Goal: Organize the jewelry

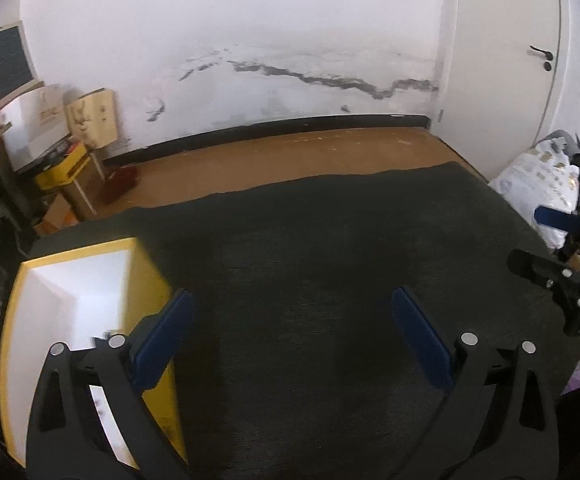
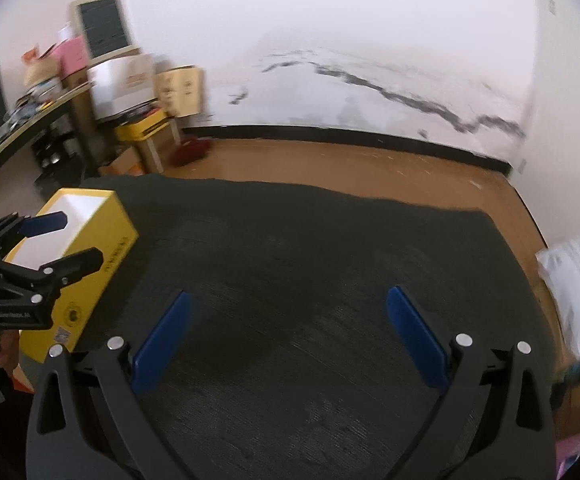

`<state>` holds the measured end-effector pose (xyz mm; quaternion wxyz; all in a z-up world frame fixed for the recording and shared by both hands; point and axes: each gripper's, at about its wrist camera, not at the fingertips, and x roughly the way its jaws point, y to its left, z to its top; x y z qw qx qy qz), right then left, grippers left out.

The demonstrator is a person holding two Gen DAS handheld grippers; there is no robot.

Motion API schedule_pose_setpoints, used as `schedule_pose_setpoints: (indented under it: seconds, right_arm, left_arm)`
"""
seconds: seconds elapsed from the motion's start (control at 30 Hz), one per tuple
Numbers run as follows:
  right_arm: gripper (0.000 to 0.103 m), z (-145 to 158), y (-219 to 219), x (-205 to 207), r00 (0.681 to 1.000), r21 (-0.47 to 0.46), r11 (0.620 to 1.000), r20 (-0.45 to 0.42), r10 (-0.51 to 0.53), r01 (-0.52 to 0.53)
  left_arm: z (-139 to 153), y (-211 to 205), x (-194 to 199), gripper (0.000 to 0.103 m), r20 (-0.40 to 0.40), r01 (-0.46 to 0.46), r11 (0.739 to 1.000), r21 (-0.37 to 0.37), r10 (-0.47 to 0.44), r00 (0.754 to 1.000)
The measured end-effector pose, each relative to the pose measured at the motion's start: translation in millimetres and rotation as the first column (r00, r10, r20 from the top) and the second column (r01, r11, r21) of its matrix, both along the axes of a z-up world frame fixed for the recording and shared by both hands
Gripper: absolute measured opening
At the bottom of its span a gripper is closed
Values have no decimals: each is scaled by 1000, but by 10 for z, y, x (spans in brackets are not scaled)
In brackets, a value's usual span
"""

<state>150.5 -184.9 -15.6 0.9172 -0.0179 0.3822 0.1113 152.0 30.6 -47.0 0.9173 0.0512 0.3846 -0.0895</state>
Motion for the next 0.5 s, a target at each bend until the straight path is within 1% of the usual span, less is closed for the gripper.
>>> schedule_pose_setpoints:
  seconds: [0.1,0.23,0.37,0.43,0.5]
  right_arm:
    - [95,-81,-273,-60,998,8,998,-15,-68,68]
    - [95,-192,-583,-159,987,11,987,-29,-161,161]
    - [95,-322,-738,-217,977,0,978,-42,-211,211]
    - [95,-397,-733,-217,975,10,977,-58,-213,214]
    - [95,-491,-693,-209,974,0,976,-65,-217,218]
  left_arm:
    - [-119,-257,-18,97,-15,-1,1000,0,1,1000]
    - [-266,-429,-65,97,-30,-25,1000,-8,25,999]
    - [-378,-506,-125,97,-39,-56,998,-8,56,998]
    - [-415,-498,-140,97,-39,-70,997,-10,69,997]
    - [-460,-499,-182,97,-36,-96,995,-7,96,995]
